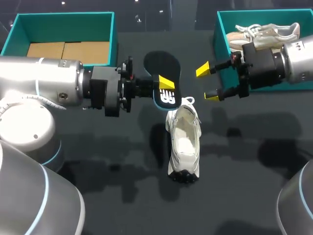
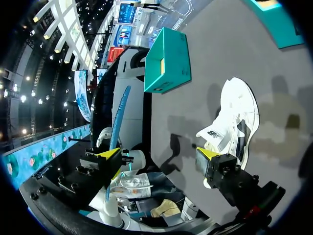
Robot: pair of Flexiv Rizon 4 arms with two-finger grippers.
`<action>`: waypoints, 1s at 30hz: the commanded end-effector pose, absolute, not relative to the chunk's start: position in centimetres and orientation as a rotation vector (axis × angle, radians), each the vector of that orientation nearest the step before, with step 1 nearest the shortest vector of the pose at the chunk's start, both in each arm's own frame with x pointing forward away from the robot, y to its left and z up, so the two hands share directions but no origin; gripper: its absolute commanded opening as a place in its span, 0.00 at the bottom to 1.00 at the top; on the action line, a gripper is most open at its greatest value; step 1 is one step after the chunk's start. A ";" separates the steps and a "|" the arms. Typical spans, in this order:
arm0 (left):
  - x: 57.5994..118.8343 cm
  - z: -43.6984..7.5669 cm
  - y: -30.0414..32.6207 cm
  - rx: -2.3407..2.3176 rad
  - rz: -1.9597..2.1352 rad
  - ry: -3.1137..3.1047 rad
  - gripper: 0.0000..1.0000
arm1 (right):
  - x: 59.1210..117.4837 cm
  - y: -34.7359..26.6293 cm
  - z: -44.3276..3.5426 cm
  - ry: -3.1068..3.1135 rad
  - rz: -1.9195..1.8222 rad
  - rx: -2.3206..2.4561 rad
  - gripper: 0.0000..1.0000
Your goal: Take the shoe out of the shoebox, open the shoe tongue, remove and reinsert the insole, then place the shoe into the shoebox
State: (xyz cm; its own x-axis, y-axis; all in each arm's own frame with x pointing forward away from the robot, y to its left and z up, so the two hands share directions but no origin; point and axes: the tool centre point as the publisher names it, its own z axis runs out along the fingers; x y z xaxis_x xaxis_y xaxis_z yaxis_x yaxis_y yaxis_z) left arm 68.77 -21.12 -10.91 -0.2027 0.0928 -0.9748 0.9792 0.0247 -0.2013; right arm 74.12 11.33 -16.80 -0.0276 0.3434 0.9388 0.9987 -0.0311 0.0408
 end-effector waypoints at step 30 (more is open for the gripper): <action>73.7 -15.8 -24.1 1.244 -1.187 1.169 0.00 | 76.1 16.2 -15.9 -1.409 -1.233 -1.346 0.82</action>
State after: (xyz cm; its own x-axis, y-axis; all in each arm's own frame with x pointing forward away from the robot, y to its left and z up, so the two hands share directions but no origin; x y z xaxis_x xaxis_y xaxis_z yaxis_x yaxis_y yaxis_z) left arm 73.51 -23.74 -15.57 0.0421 0.0027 -0.9991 0.9990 -0.0133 0.0420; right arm 75.77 15.39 -15.67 -0.1022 0.1986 0.9747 0.9925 -0.0462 0.1135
